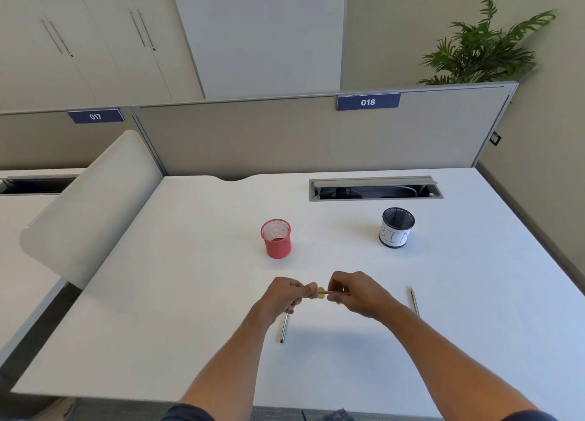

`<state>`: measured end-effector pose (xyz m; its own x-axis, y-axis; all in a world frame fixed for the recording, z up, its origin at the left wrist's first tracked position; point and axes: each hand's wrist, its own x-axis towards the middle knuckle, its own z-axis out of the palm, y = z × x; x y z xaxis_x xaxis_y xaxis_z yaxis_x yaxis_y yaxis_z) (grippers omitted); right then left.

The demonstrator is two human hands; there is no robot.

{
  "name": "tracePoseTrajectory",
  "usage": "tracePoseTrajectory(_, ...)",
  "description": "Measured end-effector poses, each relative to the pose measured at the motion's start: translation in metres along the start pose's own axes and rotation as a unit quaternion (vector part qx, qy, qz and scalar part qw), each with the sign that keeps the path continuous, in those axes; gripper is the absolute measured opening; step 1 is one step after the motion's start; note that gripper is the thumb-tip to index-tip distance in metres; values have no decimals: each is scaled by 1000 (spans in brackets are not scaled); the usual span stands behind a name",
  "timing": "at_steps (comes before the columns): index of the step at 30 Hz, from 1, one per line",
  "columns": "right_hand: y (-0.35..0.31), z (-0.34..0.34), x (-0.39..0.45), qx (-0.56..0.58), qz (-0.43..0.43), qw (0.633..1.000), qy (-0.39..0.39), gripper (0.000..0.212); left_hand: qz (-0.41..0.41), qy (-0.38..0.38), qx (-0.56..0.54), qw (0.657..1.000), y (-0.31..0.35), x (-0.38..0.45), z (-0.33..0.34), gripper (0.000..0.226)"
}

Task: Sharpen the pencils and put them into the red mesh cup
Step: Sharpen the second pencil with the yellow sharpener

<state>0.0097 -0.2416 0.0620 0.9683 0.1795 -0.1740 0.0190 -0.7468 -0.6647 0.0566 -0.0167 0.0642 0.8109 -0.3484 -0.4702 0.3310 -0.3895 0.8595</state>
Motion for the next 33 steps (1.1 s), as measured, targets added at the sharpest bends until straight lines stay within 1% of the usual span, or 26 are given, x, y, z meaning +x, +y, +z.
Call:
tracePoseTrajectory(1, 1, 2, -1, -56, -34, 997, 48, 8, -12, -5, 1, 1000, 0, -1, 0, 44)
tracePoseTrajectory(3, 3, 8, -3, -139, -107, 975, 135, 9, -31, -14, -13, 999, -2, -3, 3, 50)
tracePoseTrajectory(4, 4, 10, -3, -155, -130, 967, 157, 11, -36, -15, -25, 999, -2, -4, 4, 49)
tracePoseTrajectory(5, 4, 12, -4, -161, -135, 964, 163, 14, -36, -12, -30, 999, -2, -4, 6, 47)
tracePoseTrajectory(6, 4, 12, -5, -162, -121, 967, 157, 17, -30, -6, -26, 999, -2, -4, 8, 43)
tracePoseTrajectory(8, 2, 10, -5, -147, -51, 981, 118, 21, -9, 10, -3, 1000, -2, -3, 11, 32)
tracePoseTrajectory(9, 1, 9, -4, -120, -6, 989, 89, 23, 5, 14, 4, 1000, -3, -2, 11, 26)
tracePoseTrajectory(11, 1, 4, -1, -18, 68, 997, 18, 29, 31, 8, 6, 999, -5, 0, 11, 19)
tracePoseTrajectory(13, 2, -3, 1, 109, 106, 986, -64, 33, 41, -7, -2, 999, -6, 0, 10, 19)
tracePoseTrajectory(14, 3, -5, 1, 149, 117, 977, -95, 34, 44, -12, -8, 999, -6, 0, 10, 21)
tracePoseTrajectory(16, 3, -7, 0, 165, 122, 972, -114, 34, 45, -10, -7, 999, -6, 0, 11, 25)
tracePoseTrajectory(19, -1, -9, 4, 116, 107, 983, -92, 22, 30, 2, 4, 1000, -4, 0, 11, 27)
tracePoseTrajectory(21, -2, -11, 5, 53, 75, 992, -88, 22, 13, 4, 7, 1000, -4, -1, 10, 29)
tracePoseTrajectory(22, -2, -11, 5, 22, 55, 996, -70, 17, 5, 1, 9, 1000, -3, -1, 9, 32)
tracePoseTrajectory(23, -2, -10, 3, -22, 29, 999, -35, 13, -4, -3, 7, 1000, -2, -2, 9, 37)
tracePoseTrajectory(24, -3, -9, 1, -85, -7, 996, 18, 11, -16, -6, 5, 1000, 0, -3, 9, 43)
tracePoseTrajectory(26, -2, -5, -1, -197, -95, 967, 126, 12, -41, -13, 1, 999, 3, -3, 10, 52)
tracePoseTrajectory(27, 0, -4, -1, -217, -132, 954, 159, 12, -46, -18, -1, 999, 4, -3, 10, 54)
tracePoseTrajectory(28, 1, -3, -1, -218, -155, 948, 175, 13, -44, -23, 0, 999, 5, -3, 10, 53)
tracePoseTrajectory(29, 3, -3, -2, -209, -156, 950, 173, 15, -35, -28, 5, 999, 6, -2, 10, 49)
tracePoseTrajectory(30, 3, -2, -2, -193, -133, 959, 158, 19, -21, -29, 14, 999, 6, -2, 10, 42)
tracePoseTrajectory(32, 5, 0, -3, -153, -48, 981, 114, 24, 15, -27, 33, 999, 6, 1, 10, 28)
tracePoseTrajectory(33, 6, 1, -1, -125, 0, 988, 91, 26, 32, -27, 38, 998, 6, 2, 10, 24)
